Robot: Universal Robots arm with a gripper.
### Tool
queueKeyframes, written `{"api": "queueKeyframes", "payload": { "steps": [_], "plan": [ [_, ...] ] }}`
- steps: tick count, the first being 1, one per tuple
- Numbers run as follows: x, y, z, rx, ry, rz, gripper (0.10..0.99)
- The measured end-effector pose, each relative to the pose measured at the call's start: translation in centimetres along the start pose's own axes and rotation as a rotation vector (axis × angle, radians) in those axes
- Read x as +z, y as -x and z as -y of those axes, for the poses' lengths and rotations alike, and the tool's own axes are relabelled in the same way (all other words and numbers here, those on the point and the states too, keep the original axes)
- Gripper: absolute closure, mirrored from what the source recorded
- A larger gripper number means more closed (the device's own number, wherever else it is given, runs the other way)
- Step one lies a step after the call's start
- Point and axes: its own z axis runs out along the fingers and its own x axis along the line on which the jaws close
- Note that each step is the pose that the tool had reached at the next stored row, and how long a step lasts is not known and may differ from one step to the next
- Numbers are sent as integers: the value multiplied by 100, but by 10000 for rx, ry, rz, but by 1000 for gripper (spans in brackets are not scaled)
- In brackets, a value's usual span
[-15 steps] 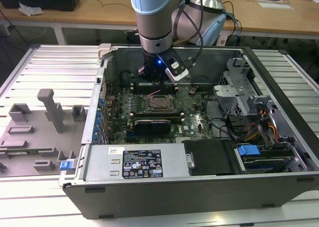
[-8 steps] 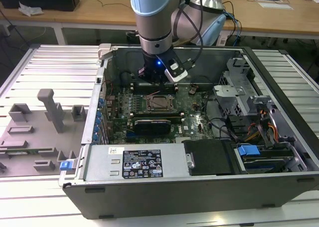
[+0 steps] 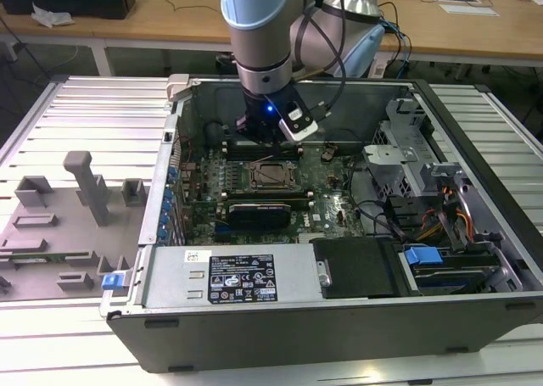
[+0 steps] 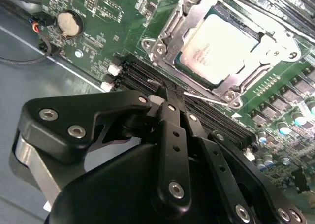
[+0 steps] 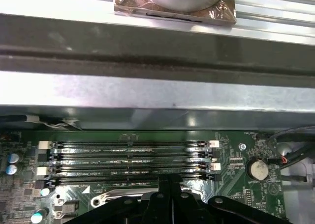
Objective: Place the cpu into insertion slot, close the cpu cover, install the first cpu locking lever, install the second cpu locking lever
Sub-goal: 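Install the first cpu locking lever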
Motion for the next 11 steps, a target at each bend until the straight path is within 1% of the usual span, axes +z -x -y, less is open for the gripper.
{"api": "queueKeyframes", "payload": {
  "steps": [2, 4, 7, 11],
  "plan": [
    [5, -11, 1, 13, -43, 58, 980],
    [14, -22, 3, 69, -97, 98, 980],
    [25, -31, 6, 356, -165, 159, 980],
    [34, -48, 7, 596, -227, 210, 980]
  ]
}}
